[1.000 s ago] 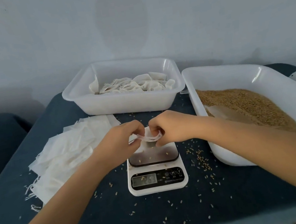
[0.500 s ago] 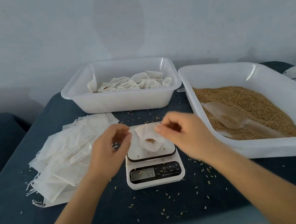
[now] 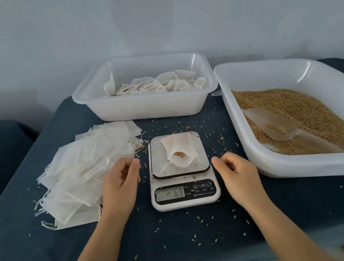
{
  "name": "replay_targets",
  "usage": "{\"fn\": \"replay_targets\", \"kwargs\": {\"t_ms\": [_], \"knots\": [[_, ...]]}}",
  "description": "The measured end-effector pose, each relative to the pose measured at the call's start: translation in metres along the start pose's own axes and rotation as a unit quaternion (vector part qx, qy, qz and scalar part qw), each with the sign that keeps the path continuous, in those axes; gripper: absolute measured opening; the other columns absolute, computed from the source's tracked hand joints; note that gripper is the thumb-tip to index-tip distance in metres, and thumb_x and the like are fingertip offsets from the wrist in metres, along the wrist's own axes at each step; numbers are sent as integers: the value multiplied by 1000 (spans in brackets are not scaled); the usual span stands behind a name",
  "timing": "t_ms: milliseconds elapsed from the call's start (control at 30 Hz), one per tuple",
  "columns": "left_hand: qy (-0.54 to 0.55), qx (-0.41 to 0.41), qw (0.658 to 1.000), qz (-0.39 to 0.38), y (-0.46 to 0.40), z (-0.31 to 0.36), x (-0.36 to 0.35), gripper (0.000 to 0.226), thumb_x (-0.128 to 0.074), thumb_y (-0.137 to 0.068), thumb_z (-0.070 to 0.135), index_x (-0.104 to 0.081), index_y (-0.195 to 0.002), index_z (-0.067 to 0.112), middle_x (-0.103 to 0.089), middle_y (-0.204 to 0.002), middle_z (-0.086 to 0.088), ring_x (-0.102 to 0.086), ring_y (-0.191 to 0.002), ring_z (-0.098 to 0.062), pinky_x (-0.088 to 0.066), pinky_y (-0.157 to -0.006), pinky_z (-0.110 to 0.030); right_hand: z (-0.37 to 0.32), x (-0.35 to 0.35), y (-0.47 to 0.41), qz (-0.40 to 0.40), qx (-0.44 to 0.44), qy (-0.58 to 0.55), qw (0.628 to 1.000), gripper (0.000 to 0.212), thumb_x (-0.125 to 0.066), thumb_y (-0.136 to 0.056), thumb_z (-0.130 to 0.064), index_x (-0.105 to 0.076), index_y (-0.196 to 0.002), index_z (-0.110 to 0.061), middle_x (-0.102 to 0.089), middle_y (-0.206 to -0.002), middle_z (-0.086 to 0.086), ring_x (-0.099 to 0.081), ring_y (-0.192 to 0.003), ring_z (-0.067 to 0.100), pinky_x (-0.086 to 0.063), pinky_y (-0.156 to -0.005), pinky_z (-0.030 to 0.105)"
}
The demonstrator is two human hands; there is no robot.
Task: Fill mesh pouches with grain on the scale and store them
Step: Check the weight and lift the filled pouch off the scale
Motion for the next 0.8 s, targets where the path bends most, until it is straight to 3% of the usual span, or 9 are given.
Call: {"fn": "replay_targets", "kwargs": {"t_ms": [167, 333, 567, 800], "knots": [[-8, -11, 1000, -20, -1, -1, -2, 21, -52, -94, 24, -58, -74, 21, -52, -52, 10, -42, -48, -4, -39, -54, -27, 1, 1, 1, 4, 7, 1, 1000, 31, -57, -91, -33, -52, -64, -19, -54, -58, -18, -47, -55, -5, -38, -55, 7], [-25, -33, 999, -30, 3, 3, -3, 21, -54, -94, 19, -57, -73, 24, -56, -56, 16, -50, -49, 3, -39, -50, -6, -1, 1, 4, 0, 8, -2, 1000, 31, -58, -90, -32, -52, -63, -19, -53, -57, -18, -47, -55, -4, -38, -55, 7], [-58, -69, 996, -31, 1, 0, -3, 22, -54, -92, 26, -56, -71, 32, -57, -58, 13, -49, -50, -1, -40, -49, -12, -1, 2, 5, -13, 1, -5, 1000, 29, -58, -90, -32, -55, -65, -19, -54, -59, -16, -46, -54, -3, -38, -55, 7], [-75, -87, 993, -18, 1, 2, -2, 22, -55, -92, 25, -55, -72, 35, -59, -63, 16, -48, -51, 0, -37, -46, -9, -4, 1, 8, -12, 13, -1, 1000, 26, -57, -88, -35, -56, -67, -20, -56, -62, -15, -49, -56, -2, -39, -56, 8]]}}
Point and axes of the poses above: each hand's wrist, its own y-axis away from the middle knuckle, its own x-axis out of the back of the hand, z = x × y, the point moved 3 cm from there along -y, towards the middle knuckle
